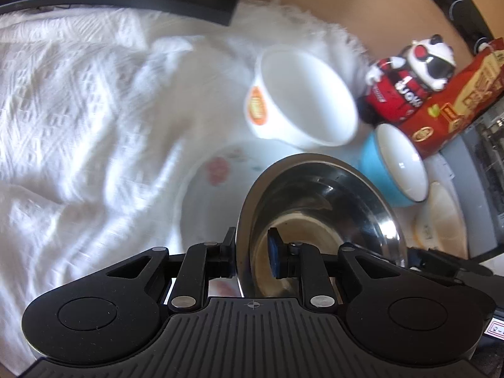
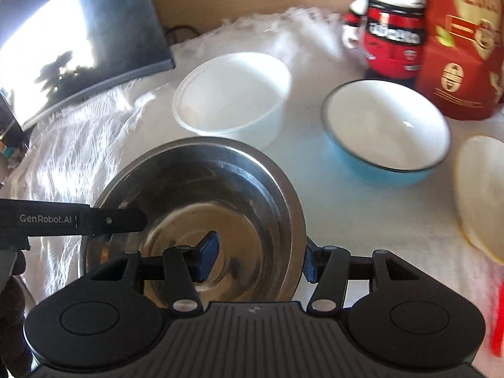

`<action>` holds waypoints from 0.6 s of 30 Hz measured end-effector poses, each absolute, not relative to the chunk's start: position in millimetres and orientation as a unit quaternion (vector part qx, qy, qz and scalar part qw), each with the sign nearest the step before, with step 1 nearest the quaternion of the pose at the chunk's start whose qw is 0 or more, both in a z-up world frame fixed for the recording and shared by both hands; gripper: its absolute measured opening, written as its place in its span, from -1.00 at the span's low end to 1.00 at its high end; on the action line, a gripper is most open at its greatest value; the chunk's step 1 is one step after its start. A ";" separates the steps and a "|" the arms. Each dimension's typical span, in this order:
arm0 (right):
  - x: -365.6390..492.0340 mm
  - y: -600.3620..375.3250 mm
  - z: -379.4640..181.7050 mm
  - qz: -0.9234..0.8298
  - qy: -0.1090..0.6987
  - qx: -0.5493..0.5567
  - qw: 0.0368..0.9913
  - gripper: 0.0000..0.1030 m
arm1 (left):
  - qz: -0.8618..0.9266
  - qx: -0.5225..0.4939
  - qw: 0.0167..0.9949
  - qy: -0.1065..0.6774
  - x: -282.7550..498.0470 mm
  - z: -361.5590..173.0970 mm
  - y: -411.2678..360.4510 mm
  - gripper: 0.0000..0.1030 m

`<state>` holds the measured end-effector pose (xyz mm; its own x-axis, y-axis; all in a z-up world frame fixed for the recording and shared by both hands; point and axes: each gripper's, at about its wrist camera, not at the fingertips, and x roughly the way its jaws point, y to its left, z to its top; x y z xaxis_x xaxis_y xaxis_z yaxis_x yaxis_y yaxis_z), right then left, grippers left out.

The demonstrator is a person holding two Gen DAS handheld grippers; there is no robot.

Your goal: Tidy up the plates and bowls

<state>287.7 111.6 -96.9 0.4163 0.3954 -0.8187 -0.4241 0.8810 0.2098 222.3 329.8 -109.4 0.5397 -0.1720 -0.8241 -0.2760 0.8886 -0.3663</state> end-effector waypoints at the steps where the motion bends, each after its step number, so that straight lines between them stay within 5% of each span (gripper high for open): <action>1: 286.7 122.4 -99.3 0.237 0.482 -0.021 0.843 0.05 | 0.028 -0.231 0.844 0.483 221.3 -111.6 333.2 -0.59; 18: 298.0 155.1 -115.1 0.222 0.471 -0.051 0.852 0.05 | 0.058 -0.195 0.853 0.481 224.3 -123.9 340.5 -0.57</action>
<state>298.0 155.1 -115.1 0.4571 0.3298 -0.8260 -0.4259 0.8965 0.1222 224.3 340.5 -123.9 0.5311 -0.0876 -0.8427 -0.2865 0.9175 -0.2760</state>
